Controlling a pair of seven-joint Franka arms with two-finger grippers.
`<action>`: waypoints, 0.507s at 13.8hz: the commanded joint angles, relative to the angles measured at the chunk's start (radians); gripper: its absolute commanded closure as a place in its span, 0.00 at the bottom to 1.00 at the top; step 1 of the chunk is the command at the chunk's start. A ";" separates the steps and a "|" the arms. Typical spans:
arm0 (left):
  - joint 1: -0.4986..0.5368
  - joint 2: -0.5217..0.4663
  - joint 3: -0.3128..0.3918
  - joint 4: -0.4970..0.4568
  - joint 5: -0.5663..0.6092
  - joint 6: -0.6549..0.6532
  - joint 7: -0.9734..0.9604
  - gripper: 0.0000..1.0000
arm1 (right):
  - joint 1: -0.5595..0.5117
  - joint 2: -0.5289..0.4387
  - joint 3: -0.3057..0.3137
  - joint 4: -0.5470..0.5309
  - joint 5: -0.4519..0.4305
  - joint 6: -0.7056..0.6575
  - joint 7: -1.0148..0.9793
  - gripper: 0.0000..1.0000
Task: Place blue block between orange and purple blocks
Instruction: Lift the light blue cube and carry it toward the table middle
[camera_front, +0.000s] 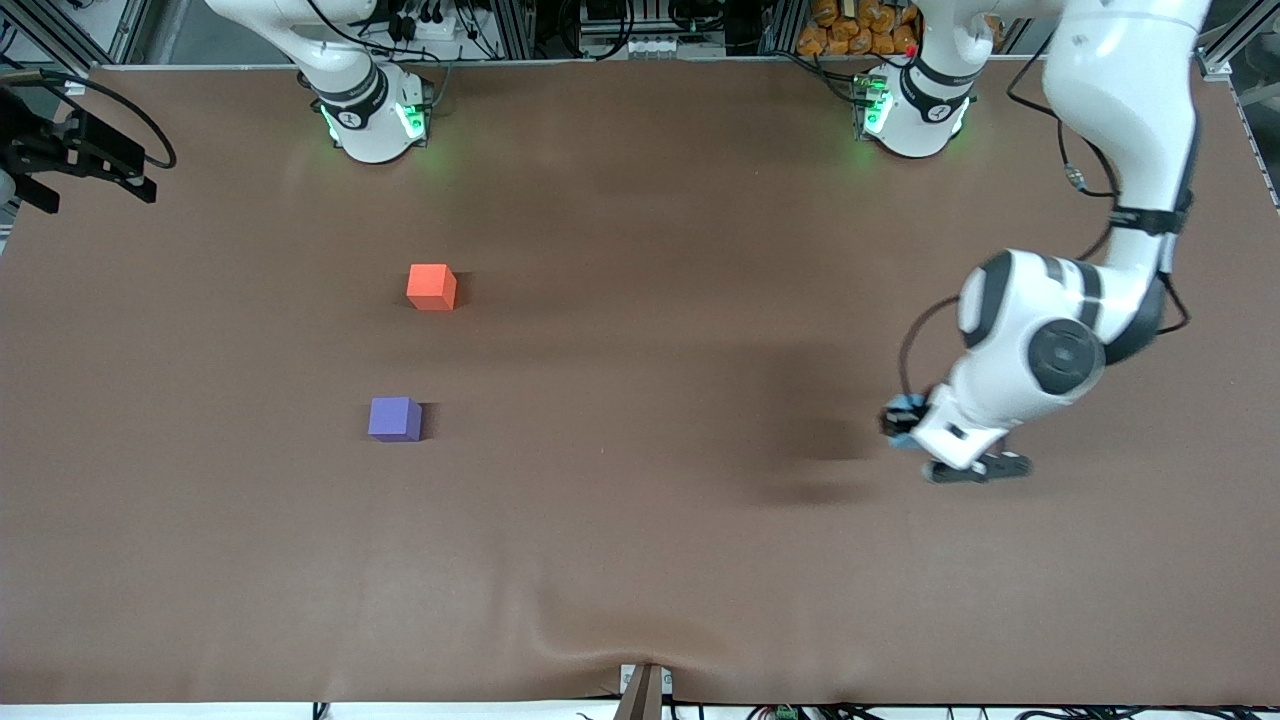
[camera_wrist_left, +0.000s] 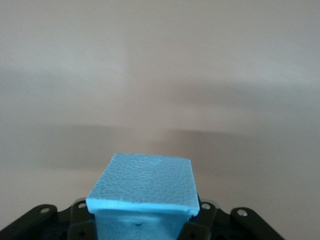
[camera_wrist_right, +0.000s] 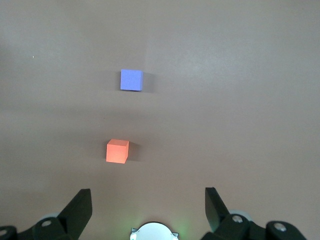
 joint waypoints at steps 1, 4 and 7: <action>-0.152 0.021 -0.021 0.075 0.008 -0.075 -0.214 0.46 | -0.011 -0.005 0.008 0.002 -0.002 -0.008 0.014 0.00; -0.347 0.117 -0.021 0.180 0.008 -0.075 -0.440 0.46 | -0.011 -0.005 0.008 0.002 -0.002 -0.008 0.014 0.00; -0.507 0.240 -0.019 0.283 0.013 -0.069 -0.570 0.46 | -0.011 -0.005 0.008 0.002 -0.002 -0.008 0.014 0.00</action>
